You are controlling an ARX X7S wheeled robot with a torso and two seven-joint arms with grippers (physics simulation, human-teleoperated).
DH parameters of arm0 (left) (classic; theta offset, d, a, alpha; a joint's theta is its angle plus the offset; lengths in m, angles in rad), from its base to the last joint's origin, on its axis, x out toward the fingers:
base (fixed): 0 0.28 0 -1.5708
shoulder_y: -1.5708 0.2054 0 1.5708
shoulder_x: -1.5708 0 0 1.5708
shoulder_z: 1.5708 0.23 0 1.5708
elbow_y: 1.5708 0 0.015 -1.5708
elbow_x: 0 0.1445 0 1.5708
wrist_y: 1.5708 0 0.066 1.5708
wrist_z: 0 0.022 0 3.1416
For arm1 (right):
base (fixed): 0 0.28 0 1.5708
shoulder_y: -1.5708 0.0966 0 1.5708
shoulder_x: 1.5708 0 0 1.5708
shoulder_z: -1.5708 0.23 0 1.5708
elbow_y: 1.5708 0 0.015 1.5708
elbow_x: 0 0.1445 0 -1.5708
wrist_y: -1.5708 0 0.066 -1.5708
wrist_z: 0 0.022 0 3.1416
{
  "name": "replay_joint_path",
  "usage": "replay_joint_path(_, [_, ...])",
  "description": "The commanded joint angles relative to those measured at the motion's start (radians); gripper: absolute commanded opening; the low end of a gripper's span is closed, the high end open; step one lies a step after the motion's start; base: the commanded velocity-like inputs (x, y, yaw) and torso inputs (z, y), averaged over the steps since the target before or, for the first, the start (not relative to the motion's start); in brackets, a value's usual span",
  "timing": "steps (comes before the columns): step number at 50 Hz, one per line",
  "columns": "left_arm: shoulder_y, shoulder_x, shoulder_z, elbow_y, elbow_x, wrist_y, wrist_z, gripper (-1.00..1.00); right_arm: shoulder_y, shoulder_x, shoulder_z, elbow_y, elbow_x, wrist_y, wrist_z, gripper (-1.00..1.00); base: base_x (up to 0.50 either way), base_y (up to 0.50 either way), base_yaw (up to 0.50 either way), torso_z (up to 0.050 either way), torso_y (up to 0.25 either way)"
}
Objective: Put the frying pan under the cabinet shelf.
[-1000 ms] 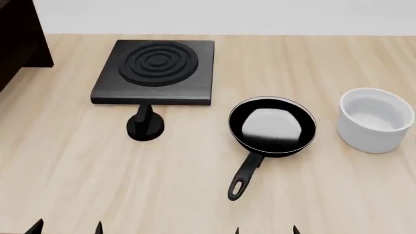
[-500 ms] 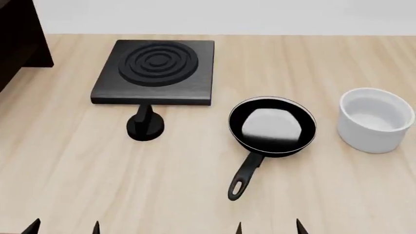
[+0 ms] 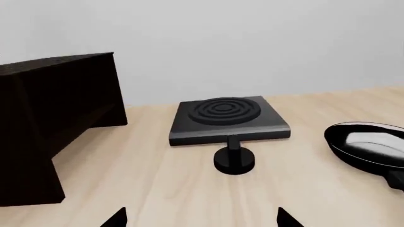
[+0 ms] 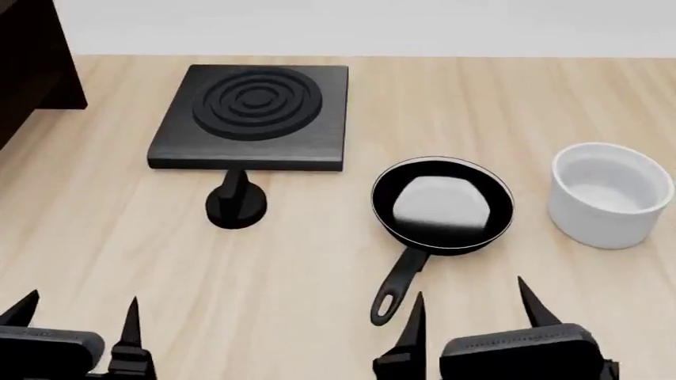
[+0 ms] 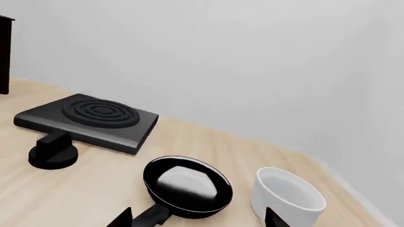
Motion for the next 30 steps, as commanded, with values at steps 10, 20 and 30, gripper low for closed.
replay_joint_path(10, [-0.144,-0.051,-0.003,0.118,-0.036,-0.189,0.01,1.0,0.196,0.081,-0.005,-0.129,-0.024,0.277,-0.051,1.0,0.0,0.0,0.0,0.0,0.0])
replay_joint_path(20, [-0.207,-0.073,-0.001,0.162,-0.038,-0.245,0.007,1.0,0.309,0.111,-0.009,-0.15,-0.026,0.373,-0.081,1.0,0.0,0.0,0.0,0.0,0.0])
replay_joint_path(30, [-0.287,-0.092,-0.013,0.197,-0.054,-0.32,0.01,1.0,0.438,0.139,-0.031,-0.145,-0.027,0.459,-0.12,1.0,0.0,0.0,0.0,0.0,0.0])
